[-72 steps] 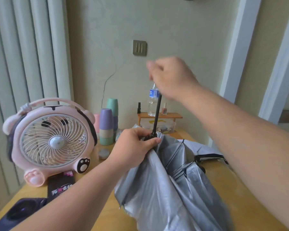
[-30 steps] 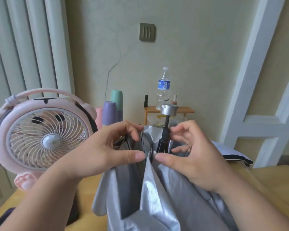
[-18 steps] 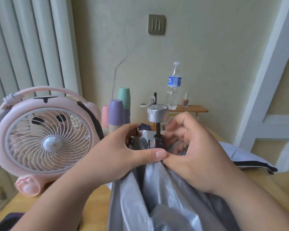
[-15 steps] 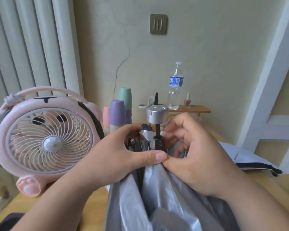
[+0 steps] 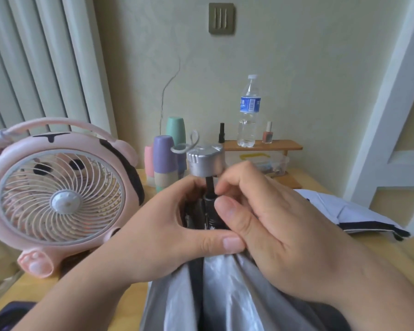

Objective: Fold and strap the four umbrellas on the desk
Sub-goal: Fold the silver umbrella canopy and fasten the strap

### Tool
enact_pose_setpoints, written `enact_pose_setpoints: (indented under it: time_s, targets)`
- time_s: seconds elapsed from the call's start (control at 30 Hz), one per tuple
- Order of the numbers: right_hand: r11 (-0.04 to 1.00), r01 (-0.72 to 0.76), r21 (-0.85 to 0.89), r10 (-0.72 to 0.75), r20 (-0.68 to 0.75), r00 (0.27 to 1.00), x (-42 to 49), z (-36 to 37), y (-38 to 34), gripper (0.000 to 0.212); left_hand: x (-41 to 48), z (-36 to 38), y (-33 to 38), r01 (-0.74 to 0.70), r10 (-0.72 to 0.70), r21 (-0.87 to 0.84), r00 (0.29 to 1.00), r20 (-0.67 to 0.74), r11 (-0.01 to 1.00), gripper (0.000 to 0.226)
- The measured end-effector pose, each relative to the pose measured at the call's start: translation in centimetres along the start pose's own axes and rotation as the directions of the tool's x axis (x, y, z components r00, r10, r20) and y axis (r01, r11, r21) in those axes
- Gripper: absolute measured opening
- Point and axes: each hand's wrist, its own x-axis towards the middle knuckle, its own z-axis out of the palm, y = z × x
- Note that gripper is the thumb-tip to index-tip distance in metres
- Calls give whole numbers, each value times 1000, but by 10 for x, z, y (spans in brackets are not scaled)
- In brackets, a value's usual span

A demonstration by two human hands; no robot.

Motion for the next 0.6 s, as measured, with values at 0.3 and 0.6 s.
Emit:
enact_pose_setpoints:
  time_s: [0.3,0.6]
  targets:
    - [935,8,-354,2,28,1000,-2,-28,-4,40,-1,11,-1,71,-71,-7,991,-116,997,37]
    - [769,-556,-316,622,169,765,-10,-57,-1,81,-2,17,9,62,-54,47,988,-146,997,51]
